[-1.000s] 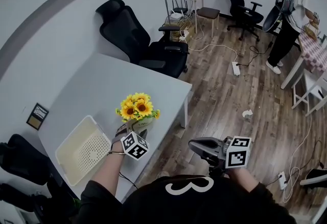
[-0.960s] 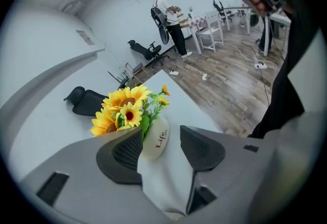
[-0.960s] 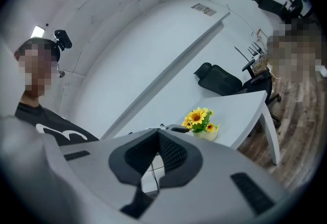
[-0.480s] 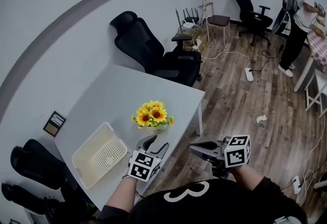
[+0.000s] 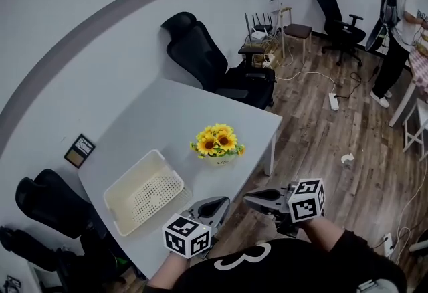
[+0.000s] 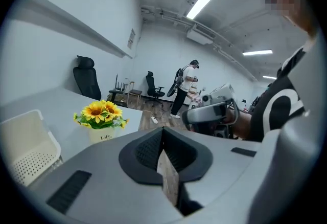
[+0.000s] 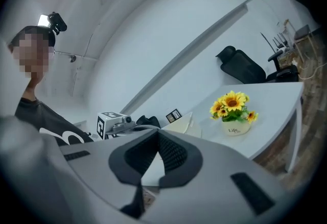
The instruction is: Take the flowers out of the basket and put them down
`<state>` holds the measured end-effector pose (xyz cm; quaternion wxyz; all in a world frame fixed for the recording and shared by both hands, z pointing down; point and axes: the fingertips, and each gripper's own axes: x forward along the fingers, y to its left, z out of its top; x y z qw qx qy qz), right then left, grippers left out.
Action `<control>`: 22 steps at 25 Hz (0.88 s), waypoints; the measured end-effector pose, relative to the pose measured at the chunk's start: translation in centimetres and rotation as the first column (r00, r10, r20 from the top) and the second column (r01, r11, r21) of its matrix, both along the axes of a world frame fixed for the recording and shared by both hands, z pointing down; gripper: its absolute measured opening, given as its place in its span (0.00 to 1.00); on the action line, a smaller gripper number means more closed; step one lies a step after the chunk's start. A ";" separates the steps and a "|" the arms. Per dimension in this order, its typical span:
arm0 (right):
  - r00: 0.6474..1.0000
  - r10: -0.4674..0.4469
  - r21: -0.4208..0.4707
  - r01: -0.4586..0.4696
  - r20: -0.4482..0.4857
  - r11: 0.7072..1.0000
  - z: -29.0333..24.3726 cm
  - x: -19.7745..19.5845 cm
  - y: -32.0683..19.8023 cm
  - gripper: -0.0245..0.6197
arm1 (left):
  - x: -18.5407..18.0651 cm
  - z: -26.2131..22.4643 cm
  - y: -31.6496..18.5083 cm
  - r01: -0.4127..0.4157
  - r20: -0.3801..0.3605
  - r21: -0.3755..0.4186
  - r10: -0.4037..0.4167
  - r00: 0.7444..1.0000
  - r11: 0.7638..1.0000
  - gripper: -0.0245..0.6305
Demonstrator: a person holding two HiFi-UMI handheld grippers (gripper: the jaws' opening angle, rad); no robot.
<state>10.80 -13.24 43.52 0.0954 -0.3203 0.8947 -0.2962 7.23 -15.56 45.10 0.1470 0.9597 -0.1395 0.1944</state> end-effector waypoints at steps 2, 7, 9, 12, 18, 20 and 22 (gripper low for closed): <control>1.000 -0.004 -0.010 0.004 -0.001 1.000 0.0 -1.7 1.0 0.05 | -1.4 -0.6 1.4 0.002 -0.029 -0.016 -0.003 1.000 1.000 0.06; 1.000 -0.001 -0.015 0.001 -0.011 1.000 -1.0 -5.6 4.4 0.05 | -5.7 -1.3 4.5 0.034 -0.094 -0.102 -0.044 0.995 0.994 0.05; 1.000 0.008 -0.002 -0.008 -0.016 1.000 -1.5 -6.9 5.9 0.05 | -7.3 -1.7 5.9 0.031 -0.126 -0.121 -0.047 0.991 0.992 0.06; 0.999 0.028 0.015 -0.027 -0.022 1.000 -2.3 -8.5 8.1 0.05 | -9.1 -2.9 7.9 0.026 -0.176 -0.123 -0.048 0.983 0.992 0.05; 0.997 0.072 0.043 -0.071 -0.026 0.997 -2.6 -11.1 12.9 0.05 | -11.5 -4.5 12.5 -0.024 -0.240 -0.111 -0.003 0.971 0.994 0.06; 0.995 0.094 0.063 -0.092 -0.027 0.994 -2.8 -11.6 14.2 0.05 | -11.9 -4.6 14.0 -0.038 -0.241 -0.094 0.014 0.971 0.995 0.06; 0.993 0.111 0.081 -0.108 -0.028 0.991 -3.0 -12.1 15.4 0.05 | -12.4 -4.6 15.3 -0.048 -0.245 -0.088 0.025 0.969 0.995 0.06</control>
